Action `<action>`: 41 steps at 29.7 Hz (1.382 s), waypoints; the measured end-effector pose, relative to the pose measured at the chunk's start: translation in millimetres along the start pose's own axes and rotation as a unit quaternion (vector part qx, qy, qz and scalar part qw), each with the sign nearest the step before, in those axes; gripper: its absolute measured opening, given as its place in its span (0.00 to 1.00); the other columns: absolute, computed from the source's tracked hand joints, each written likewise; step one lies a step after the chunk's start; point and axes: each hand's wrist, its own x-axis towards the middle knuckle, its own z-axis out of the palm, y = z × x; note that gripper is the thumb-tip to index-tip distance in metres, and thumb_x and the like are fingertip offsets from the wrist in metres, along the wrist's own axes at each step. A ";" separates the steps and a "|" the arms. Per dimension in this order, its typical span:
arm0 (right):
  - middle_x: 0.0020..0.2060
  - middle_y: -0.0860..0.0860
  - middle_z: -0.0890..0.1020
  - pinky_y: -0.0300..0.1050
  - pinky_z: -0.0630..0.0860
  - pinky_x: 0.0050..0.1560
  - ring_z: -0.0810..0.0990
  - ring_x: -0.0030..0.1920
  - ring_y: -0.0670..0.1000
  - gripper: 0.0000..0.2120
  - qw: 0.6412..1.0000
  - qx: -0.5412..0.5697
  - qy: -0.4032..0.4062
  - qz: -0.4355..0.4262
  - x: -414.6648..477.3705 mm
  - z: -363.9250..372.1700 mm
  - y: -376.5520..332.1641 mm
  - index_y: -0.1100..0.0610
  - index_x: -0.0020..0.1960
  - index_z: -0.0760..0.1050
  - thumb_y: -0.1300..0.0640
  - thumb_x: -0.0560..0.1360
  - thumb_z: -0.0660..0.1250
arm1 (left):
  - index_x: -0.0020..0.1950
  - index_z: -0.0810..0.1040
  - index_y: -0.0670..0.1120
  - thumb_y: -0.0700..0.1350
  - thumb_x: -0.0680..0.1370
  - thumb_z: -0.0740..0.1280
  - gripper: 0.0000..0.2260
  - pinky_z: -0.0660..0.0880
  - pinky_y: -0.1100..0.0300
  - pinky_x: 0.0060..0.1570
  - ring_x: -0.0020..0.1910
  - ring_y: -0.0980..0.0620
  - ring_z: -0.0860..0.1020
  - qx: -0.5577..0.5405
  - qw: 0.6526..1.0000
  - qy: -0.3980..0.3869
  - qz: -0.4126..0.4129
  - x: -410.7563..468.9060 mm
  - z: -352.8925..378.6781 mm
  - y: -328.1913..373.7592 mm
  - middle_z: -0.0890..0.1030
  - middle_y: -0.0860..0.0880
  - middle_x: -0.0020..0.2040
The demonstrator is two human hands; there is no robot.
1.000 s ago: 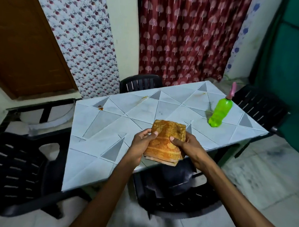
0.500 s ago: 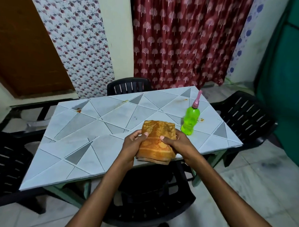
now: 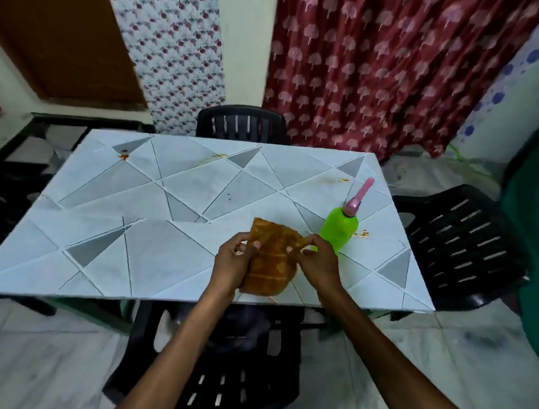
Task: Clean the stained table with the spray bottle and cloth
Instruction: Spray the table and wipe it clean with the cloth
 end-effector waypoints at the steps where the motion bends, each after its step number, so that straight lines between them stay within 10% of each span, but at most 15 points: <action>1: 0.43 0.46 0.79 0.38 0.74 0.46 0.80 0.48 0.52 0.13 1.000 -0.010 0.008 -0.014 3.3 2.2 0.0 0.50 0.38 0.74 0.62 0.70 0.77 | 0.52 0.83 0.52 0.50 0.77 0.71 0.06 0.79 0.54 0.45 0.43 0.48 0.82 0.006 1.000 0.024 0.005 1.8 0.2 -3.0 0.83 0.53 0.38; 9: 0.48 0.54 0.84 0.46 0.80 0.40 0.83 0.47 0.56 0.14 0.932 0.130 -0.320 0.111 58.2 27.5 -6.2 0.54 0.55 0.76 0.47 0.74 0.71 | 0.49 0.83 0.54 0.55 0.73 0.71 0.09 0.75 0.55 0.42 0.39 0.50 0.79 0.021 0.976 0.217 -0.026 15.9 -0.1 -21.4 0.81 0.48 0.40; 15: 0.58 0.58 0.85 0.51 0.78 0.61 0.83 0.59 0.57 0.15 0.837 0.150 -0.501 0.161 85.2 40.5 15.9 0.61 0.62 0.80 0.63 0.76 0.71 | 0.51 0.83 0.48 0.47 0.76 0.72 0.05 0.80 0.52 0.47 0.42 0.47 0.82 -0.043 0.931 0.355 -0.072 -3.0 28.8 -23.6 0.84 0.43 0.43; 28: 0.59 0.55 0.84 0.57 0.79 0.62 0.83 0.58 0.57 0.12 0.873 -0.084 -0.475 0.068 103.1 155.1 19.8 0.55 0.62 0.78 0.52 0.82 0.64 | 0.60 0.80 0.54 0.55 0.78 0.66 0.13 0.79 0.50 0.49 0.49 0.46 0.82 0.099 0.819 0.549 -0.136 38.4 -2.1 -67.3 0.85 0.49 0.50; 35: 0.65 0.62 0.78 0.55 0.73 0.65 0.76 0.65 0.65 0.19 0.878 -0.368 -0.302 -0.049 153.2 180.0 24.1 0.58 0.71 0.72 0.50 0.83 0.59 | 0.66 0.77 0.49 0.48 0.80 0.63 0.15 0.74 0.55 0.57 0.58 0.44 0.79 0.075 0.911 0.366 -0.177 117.6 -8.3 -104.3 0.82 0.47 0.61; 41: 0.58 0.59 0.82 0.51 0.76 0.56 0.81 0.57 0.62 0.15 0.817 -0.494 -0.266 -0.136 176.4 170.7 7.8 0.58 0.63 0.76 0.51 0.84 0.58 | 0.49 0.81 0.46 0.32 0.68 0.58 0.17 0.74 0.53 0.42 0.42 0.45 0.78 -0.151 0.935 0.241 -0.213 134.5 -23.5 -134.3 0.82 0.43 0.44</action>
